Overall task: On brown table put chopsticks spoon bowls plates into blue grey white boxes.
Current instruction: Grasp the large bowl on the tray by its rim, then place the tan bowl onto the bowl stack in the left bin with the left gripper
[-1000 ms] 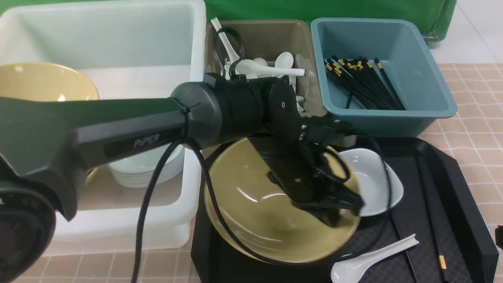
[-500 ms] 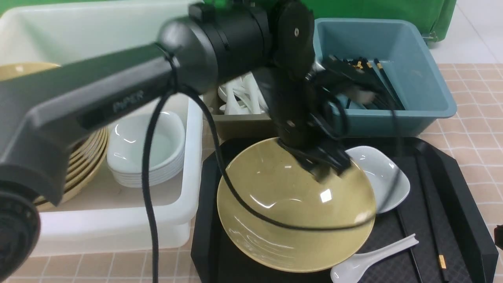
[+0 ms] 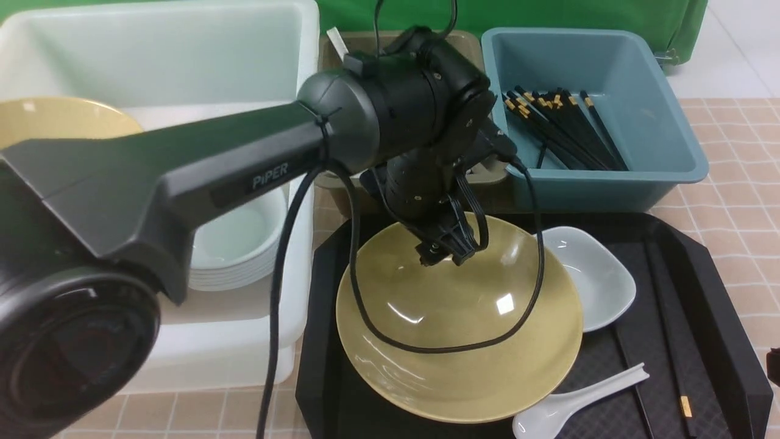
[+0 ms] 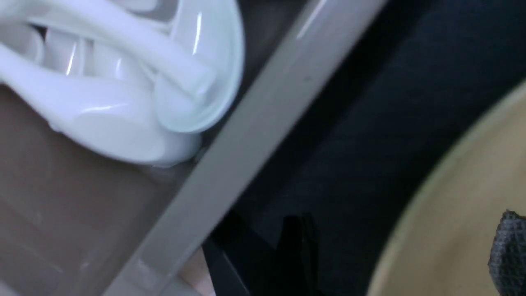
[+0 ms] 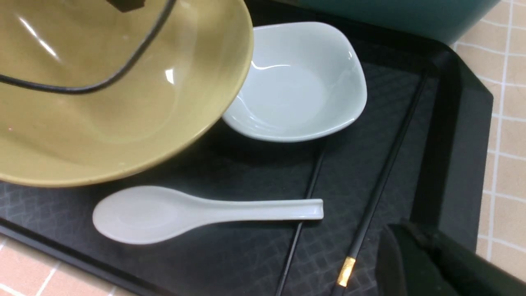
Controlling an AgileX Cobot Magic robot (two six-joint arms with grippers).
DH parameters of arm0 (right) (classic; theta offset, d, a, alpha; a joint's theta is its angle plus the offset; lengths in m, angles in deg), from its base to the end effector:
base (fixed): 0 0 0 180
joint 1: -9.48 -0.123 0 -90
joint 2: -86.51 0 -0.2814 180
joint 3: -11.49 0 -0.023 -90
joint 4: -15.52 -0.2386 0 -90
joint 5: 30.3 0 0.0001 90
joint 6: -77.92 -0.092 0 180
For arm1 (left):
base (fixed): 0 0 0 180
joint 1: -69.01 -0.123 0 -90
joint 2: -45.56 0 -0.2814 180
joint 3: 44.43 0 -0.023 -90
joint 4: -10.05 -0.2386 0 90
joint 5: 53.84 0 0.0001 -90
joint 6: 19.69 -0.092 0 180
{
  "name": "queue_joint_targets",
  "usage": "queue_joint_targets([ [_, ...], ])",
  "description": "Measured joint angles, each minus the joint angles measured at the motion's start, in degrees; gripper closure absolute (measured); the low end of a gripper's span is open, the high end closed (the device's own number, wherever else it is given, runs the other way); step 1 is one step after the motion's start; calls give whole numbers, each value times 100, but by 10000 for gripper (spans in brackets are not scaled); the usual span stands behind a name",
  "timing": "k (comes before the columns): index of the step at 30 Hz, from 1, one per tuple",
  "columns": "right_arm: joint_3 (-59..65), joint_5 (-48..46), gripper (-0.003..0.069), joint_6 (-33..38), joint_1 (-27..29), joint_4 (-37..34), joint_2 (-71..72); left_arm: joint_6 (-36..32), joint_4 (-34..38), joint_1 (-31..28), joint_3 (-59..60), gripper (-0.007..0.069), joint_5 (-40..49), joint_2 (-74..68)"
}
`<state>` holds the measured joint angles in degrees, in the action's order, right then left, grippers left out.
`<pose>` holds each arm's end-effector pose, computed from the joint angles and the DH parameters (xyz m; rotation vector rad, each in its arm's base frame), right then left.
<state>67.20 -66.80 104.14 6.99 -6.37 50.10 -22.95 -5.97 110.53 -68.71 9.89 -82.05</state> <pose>0.0838 0.0241 0.2506 -0.3300 2.1726 0.1899 0.3374 -0.2683 0.2267 1.2032 2.5644 0.2510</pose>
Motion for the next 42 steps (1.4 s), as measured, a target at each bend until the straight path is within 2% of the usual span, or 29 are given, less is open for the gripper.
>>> queue_joint_targets([
  [7,0,6,622,0,0,0,0,150,354,-256,0,95,-64,-37],
  [12,0,46,622,0,0,0,0,36,1181,-561,0,137,28,-191],
  [15,0,66,622,-5,0,0,0,-120,1670,-676,0,214,113,-359],
  [20,0,73,620,-5,0,-2,0,-410,1879,-725,-27,375,470,-361],
  [22,0,77,619,-5,0,-2,0,-430,1934,-733,-34,398,581,-318],
  [25,0,84,617,-10,0,-7,0,-537,2045,-718,0,491,651,-6],
  [26,0,84,617,-10,0,-7,0,-547,2055,-713,-1,491,652,22],
  [27,0,89,617,-10,0,-7,0,-605,2106,-701,12,561,685,241],
  [29,0,89,616,-10,0,-13,0,-645,2062,-687,16,607,674,702],
  [38,0,89,614,-10,0,-18,0,-745,1813,-877,57,618,693,2677],
  [40,0,89,613,-10,0,-18,0,-710,1774,-1106,57,618,699,3134],
  [42,0,89,612,-10,0,-18,0,-492,1634,-1649,65,618,745,3582],
])
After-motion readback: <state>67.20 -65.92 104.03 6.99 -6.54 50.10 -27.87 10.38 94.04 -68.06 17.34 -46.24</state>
